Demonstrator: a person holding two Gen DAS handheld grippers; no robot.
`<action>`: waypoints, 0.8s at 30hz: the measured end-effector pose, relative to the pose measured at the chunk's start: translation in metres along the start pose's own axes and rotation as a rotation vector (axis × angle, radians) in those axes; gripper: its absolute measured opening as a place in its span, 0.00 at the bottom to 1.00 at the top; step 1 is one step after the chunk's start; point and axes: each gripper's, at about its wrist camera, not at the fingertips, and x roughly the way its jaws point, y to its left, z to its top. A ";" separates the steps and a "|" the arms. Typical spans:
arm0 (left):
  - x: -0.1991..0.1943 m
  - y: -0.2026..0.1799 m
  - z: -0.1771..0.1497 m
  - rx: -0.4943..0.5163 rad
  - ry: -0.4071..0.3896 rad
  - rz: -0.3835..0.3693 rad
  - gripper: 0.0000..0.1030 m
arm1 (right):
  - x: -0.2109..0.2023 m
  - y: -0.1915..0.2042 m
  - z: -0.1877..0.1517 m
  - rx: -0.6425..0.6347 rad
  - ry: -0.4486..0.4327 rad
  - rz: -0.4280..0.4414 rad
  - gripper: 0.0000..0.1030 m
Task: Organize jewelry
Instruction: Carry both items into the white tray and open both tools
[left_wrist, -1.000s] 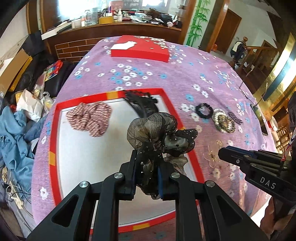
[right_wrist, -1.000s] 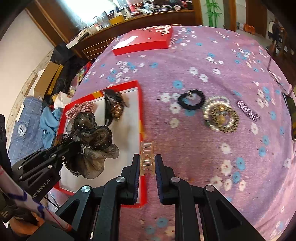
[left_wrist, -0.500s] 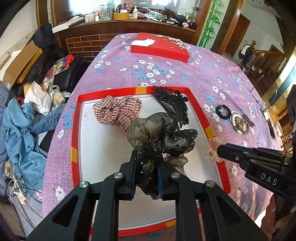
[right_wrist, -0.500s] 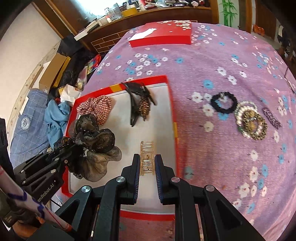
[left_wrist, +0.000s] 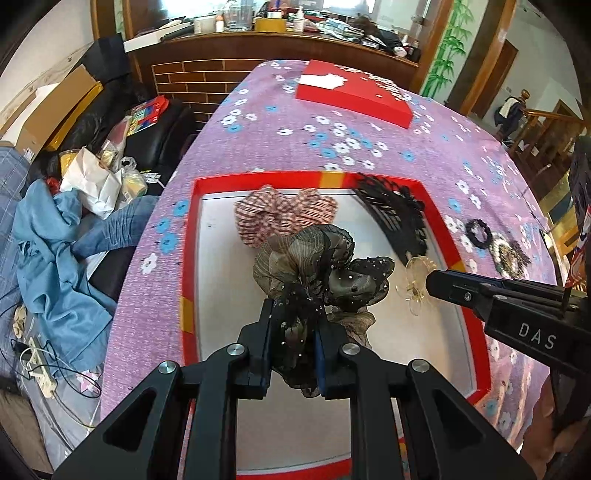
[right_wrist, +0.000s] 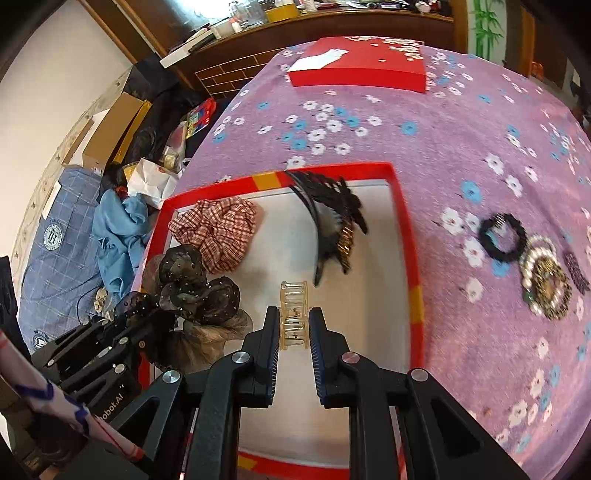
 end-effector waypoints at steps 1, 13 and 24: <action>0.001 0.002 0.000 -0.004 0.001 0.001 0.17 | 0.002 0.002 0.002 -0.003 0.002 0.001 0.17; 0.021 0.021 0.002 -0.040 0.030 0.032 0.17 | 0.037 0.025 0.025 -0.049 0.037 -0.007 0.17; 0.024 0.032 0.002 -0.069 0.025 0.046 0.26 | 0.045 0.024 0.031 -0.051 0.040 -0.029 0.18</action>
